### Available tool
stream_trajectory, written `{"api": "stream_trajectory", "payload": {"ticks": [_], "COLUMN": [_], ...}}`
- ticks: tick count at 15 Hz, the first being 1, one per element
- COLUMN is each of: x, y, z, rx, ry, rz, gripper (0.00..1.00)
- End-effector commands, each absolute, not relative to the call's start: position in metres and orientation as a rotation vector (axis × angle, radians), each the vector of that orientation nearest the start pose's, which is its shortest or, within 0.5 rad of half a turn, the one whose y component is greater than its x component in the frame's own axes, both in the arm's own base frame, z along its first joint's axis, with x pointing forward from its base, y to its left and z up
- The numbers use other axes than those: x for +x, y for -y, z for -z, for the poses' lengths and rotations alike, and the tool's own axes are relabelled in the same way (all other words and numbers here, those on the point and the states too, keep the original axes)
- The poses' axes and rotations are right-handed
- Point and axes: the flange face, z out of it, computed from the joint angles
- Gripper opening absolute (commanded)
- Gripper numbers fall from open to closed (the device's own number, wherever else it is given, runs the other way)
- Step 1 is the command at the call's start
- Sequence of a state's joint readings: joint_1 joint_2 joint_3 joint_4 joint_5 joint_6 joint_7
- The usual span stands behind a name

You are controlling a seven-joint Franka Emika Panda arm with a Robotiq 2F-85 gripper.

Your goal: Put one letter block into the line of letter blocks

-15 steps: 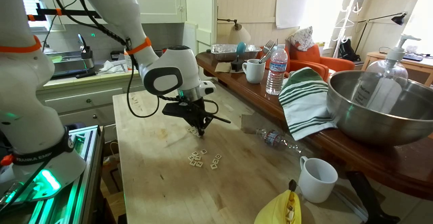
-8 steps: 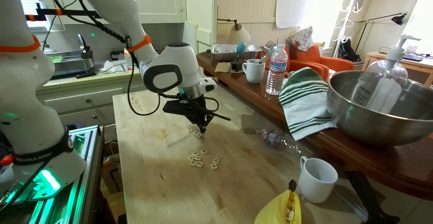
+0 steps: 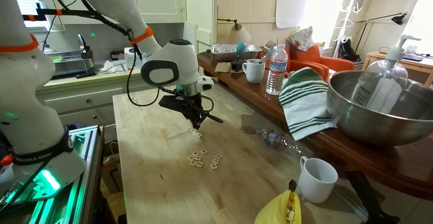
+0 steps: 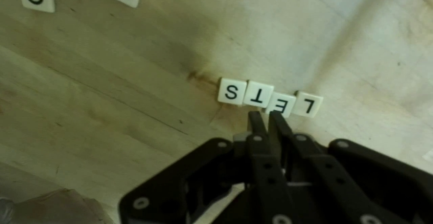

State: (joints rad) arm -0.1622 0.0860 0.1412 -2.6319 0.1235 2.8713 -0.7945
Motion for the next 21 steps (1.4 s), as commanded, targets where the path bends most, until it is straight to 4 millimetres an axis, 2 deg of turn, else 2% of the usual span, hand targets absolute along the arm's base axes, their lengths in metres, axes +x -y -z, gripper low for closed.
{"api": "stream_trajectory", "payload": {"ticks": [1,8,10,15,21], "x": [0.433,0.427,0.425,0.421,0.417], "y": [0.012,0.016,0.016,0.016,0.013], "z": [-0.247,-0.263,-0.265,-0.271,-0.280], "rx": [-2.934,-2.976,-3.003,-3.062,-3.119], "ry": [1.000,0.895,0.839,0.720,0.655], "rz": [0.211,0.211,0.234,0.223,0.204], "gripper": [0.44,0.96,1.00,1.00,1.00]}}
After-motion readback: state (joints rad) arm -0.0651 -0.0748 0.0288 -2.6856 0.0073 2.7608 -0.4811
